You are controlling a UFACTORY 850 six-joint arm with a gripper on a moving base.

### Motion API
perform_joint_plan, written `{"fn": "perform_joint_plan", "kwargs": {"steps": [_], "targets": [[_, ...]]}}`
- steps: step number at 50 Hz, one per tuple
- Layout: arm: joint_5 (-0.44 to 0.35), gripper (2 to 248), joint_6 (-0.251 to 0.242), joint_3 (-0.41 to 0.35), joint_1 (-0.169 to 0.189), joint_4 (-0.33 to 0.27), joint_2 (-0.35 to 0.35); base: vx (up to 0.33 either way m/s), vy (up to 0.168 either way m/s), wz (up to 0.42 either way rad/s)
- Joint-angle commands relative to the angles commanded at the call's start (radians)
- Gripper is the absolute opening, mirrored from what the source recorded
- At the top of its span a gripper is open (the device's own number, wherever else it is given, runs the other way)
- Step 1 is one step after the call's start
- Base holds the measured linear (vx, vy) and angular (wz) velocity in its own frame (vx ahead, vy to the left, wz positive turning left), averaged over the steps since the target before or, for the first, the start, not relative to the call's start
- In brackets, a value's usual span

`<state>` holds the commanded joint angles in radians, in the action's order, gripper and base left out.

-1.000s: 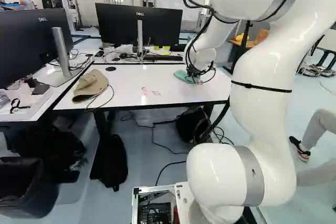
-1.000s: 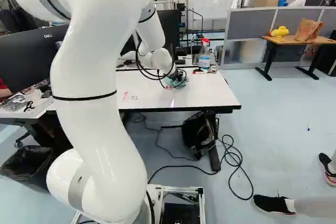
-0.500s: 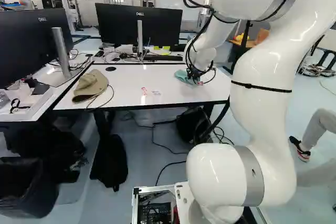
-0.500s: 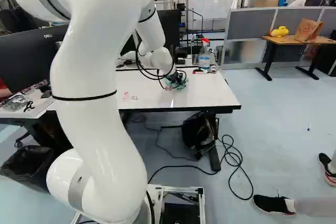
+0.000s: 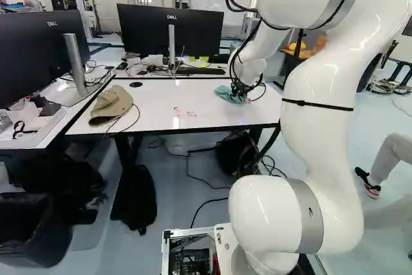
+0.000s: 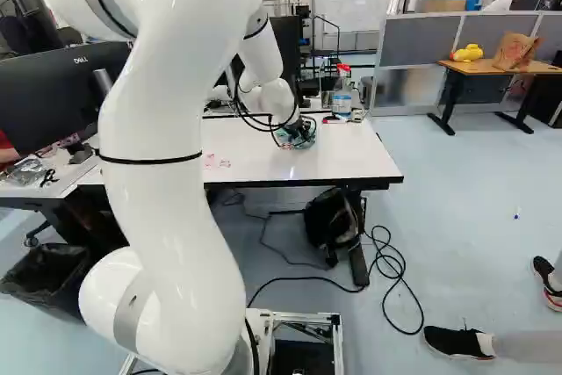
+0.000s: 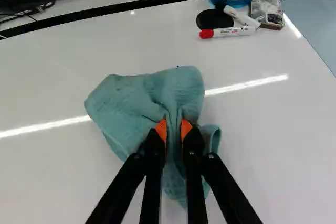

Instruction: Clean the table with the green towel

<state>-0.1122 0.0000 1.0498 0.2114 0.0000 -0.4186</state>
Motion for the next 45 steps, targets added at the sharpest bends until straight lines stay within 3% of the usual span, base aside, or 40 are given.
{"fn": "perform_joint_plan", "kwargs": {"steps": [27,45], "targets": [[0.000,50,0.000,0.143,0.042,0.000,-0.109,0.000,0.000,0.000],[0.000,50,0.000,0.234,0.024,0.000,-0.176,0.000,0.000,0.000]]}}
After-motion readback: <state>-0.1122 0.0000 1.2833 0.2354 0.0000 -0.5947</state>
